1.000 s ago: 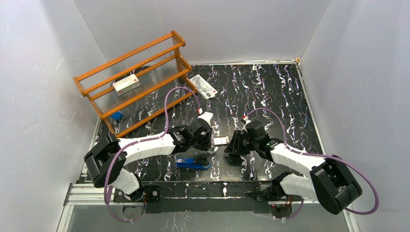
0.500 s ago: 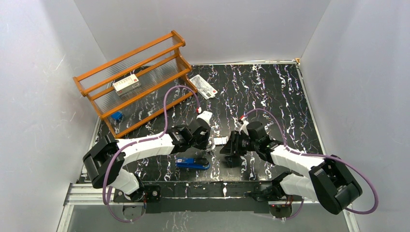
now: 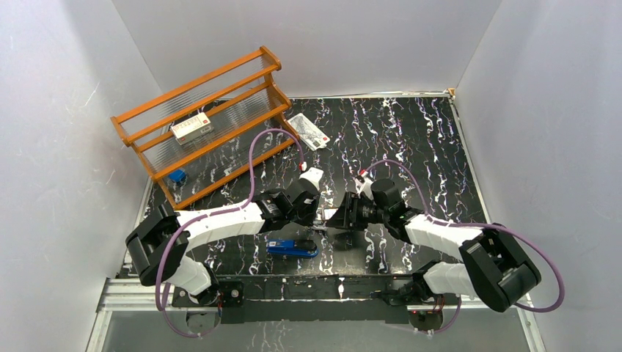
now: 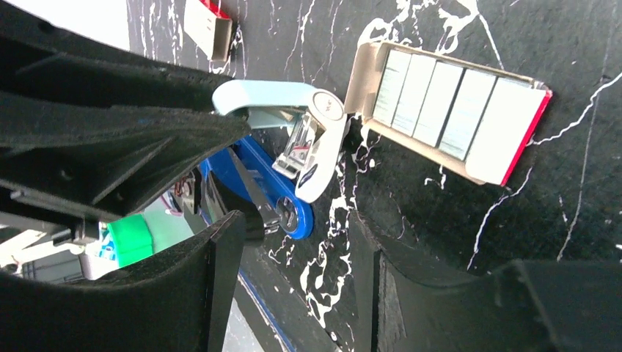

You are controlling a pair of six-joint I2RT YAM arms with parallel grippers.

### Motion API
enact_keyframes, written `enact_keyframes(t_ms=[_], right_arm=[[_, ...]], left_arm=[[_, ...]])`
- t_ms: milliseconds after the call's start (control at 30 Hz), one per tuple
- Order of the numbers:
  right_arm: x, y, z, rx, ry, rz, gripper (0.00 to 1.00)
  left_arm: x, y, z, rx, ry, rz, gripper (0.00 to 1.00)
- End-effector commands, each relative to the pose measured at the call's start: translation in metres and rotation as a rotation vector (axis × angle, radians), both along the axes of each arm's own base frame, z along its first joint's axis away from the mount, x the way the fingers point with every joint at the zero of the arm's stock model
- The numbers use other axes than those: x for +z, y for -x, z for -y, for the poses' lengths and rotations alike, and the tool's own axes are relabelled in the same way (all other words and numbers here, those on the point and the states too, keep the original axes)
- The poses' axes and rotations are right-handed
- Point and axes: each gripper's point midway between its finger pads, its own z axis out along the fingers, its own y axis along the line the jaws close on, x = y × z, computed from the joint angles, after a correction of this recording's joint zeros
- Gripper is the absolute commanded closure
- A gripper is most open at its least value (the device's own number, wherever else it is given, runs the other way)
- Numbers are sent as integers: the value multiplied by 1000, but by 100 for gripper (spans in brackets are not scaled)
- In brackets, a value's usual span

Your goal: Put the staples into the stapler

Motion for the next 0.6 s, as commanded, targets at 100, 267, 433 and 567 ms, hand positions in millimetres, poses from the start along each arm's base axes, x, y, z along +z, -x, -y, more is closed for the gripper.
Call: enact_keyframes(t_ms=[100, 267, 433, 567], right_arm=[[-4, -12, -6, -27, 20, -30, 44], [-12, -12, -6, -27, 31, -56, 55], [-17, -13, -8, -27, 34, -70, 57], [-21, -13, -9, -24, 38, -79, 61]], left_arm=[[31, -6, 10, -3, 63, 51, 80], [33, -5, 12, -11, 70, 48, 79], [34, -4, 15, -22, 80, 38, 77], [32, -2, 16, -25, 83, 28, 77]])
